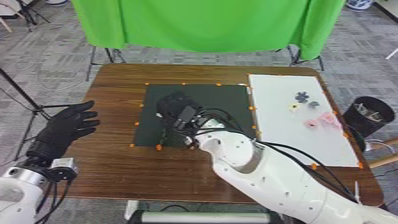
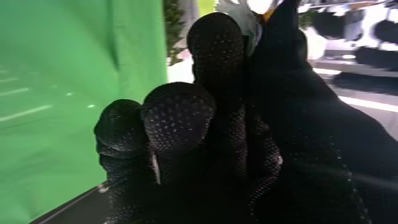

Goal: Arrange flowers

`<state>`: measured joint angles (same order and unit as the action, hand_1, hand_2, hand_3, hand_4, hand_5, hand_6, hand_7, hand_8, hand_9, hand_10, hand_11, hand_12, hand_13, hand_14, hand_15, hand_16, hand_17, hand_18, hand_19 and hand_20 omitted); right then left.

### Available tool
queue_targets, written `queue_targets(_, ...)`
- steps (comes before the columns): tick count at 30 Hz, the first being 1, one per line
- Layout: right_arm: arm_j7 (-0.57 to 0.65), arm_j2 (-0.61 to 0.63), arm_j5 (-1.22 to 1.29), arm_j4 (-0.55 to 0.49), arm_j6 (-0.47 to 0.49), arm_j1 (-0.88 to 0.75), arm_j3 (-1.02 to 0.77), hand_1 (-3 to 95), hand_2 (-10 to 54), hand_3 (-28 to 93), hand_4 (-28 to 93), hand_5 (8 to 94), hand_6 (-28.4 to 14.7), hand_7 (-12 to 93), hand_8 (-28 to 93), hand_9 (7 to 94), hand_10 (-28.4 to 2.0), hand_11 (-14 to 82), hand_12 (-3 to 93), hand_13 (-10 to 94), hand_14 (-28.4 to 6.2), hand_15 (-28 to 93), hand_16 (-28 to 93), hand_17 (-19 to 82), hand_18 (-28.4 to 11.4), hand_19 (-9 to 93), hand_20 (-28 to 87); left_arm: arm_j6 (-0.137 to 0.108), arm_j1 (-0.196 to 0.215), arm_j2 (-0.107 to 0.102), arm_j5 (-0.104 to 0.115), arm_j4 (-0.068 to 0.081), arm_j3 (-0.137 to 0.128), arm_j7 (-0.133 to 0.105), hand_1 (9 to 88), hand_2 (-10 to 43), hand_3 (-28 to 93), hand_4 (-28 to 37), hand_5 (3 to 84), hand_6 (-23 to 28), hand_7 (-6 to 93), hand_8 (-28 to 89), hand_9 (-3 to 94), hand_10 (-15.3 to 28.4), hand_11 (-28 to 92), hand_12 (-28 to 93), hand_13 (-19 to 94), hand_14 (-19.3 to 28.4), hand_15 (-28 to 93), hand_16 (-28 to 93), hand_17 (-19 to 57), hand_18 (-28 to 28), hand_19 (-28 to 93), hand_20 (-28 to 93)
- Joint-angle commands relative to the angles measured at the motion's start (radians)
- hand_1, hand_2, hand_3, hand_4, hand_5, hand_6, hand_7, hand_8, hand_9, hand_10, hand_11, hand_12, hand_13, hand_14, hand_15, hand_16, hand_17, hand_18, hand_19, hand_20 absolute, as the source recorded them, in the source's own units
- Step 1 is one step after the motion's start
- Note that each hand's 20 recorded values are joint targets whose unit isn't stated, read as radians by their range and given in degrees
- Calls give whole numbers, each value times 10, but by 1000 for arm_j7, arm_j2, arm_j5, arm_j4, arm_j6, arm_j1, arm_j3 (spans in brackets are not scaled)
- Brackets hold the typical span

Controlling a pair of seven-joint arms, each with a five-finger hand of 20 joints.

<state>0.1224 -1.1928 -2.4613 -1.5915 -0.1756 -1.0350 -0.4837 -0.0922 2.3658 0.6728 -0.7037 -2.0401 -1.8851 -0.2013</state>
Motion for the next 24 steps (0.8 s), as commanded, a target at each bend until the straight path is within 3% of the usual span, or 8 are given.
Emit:
queue_targets(1, 10, -61, -31, 24, -10, 52, 77, 475, -95, 843, -282, 771, 24, 428, -48, 903, -64, 184, 440, 775, -56, 718, 244, 417, -203, 932, 457, 9, -43, -18, -8, 15, 25, 17, 281, -87, 690, -243, 291, 35, 251, -129, 264, 122, 311, 152, 218, 146, 432, -27, -63, 226, 509, 86)
queue_targets(8, 71, -88, -32, 75, -40, 100, 146, 473, -95, 839, -282, 768, 28, 424, -40, 906, -61, 174, 443, 776, -54, 718, 245, 417, -201, 932, 456, 10, -96, -32, -17, 28, 68, 30, 282, -86, 692, -244, 290, 36, 251, -129, 255, 121, 310, 153, 170, 131, 406, -20, -66, 220, 505, 86)
queue_targets(15, 134, -111, -49, 118, -69, 133, 191, 473, -95, 835, -283, 757, 27, 429, -36, 902, -60, 174, 448, 774, -53, 721, 245, 418, -202, 932, 457, 21, -127, -37, -20, 35, 88, 39, 282, -84, 692, -245, 290, 36, 250, -129, 248, 122, 311, 154, 152, 127, 384, -10, -70, 217, 500, 91)
queue_targets(18, 138, -113, -49, 110, -21, 115, 168, 474, -95, 834, -283, 751, 26, 435, -35, 896, -57, 171, 451, 772, -52, 723, 246, 417, -200, 932, 458, 22, -139, -37, -20, 39, 100, 33, 282, -84, 693, -243, 290, 37, 249, -128, 246, 122, 310, 154, 152, 127, 383, -7, -70, 216, 498, 92)
queue_targets(24, 149, -110, -72, 95, 21, 97, 152, 438, -95, 799, -283, 686, 26, 459, -47, 840, -61, 196, 422, 746, -51, 735, 247, 401, -195, 932, 454, 22, -136, -34, -20, 38, 99, 33, 282, -83, 692, -242, 290, 37, 250, -128, 245, 122, 309, 155, 150, 127, 379, -3, -72, 215, 495, 94)
